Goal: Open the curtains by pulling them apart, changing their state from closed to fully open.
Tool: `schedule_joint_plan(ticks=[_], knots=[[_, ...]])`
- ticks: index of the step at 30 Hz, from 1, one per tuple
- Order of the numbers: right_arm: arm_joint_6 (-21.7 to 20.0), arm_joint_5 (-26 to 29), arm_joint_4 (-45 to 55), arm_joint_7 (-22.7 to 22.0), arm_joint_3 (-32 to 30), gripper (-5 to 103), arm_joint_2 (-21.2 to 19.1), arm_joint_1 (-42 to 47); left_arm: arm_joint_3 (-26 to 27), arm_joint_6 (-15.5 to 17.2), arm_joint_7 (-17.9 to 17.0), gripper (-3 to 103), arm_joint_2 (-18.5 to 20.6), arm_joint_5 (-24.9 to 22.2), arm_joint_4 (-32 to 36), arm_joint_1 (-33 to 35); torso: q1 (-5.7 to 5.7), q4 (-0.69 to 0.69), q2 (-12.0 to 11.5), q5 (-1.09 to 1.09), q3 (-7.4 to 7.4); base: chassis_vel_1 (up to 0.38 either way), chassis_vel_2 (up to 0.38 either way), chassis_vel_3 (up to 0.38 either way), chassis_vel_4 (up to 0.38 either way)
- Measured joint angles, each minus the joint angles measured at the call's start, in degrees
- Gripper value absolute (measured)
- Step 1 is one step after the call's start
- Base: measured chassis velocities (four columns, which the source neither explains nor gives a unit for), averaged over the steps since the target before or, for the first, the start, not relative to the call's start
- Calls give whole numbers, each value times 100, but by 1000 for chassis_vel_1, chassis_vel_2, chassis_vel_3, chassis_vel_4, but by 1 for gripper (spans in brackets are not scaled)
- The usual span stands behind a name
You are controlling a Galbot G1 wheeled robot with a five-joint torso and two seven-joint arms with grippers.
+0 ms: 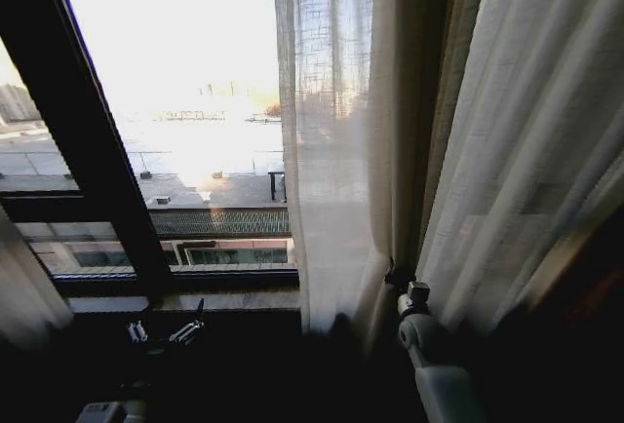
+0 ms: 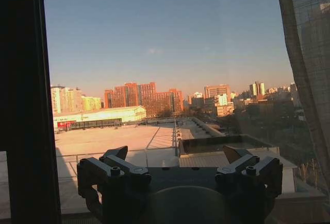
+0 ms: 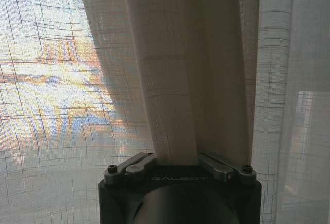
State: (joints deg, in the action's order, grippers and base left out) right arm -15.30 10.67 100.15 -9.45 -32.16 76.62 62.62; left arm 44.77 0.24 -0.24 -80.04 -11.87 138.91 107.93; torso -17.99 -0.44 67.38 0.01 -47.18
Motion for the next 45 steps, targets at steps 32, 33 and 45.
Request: schedule_joint_plan(ticks=[32, 33, 45], knots=[[109, -7, 97, 2, -32, 0, -15, 113, 2, -83, 2, 100, 1, 1, 12, 11, -1, 0, 0, 0, 0, -356, -348, 357, 350], [112, -9, 96, 0, -31, 0, -13, 113, 1, -84, 2, 100, 1, 1, 12, 12, -1, 0, 0, 0, -1, -368, -351, 362, 364], [139, -26, 45, -90, -62, 0, -16, 104, -14, -124, 15, 100, -4, -1, 8, 19, 0, -1, 0, 3, -1, -225, -250, 230, 255]])
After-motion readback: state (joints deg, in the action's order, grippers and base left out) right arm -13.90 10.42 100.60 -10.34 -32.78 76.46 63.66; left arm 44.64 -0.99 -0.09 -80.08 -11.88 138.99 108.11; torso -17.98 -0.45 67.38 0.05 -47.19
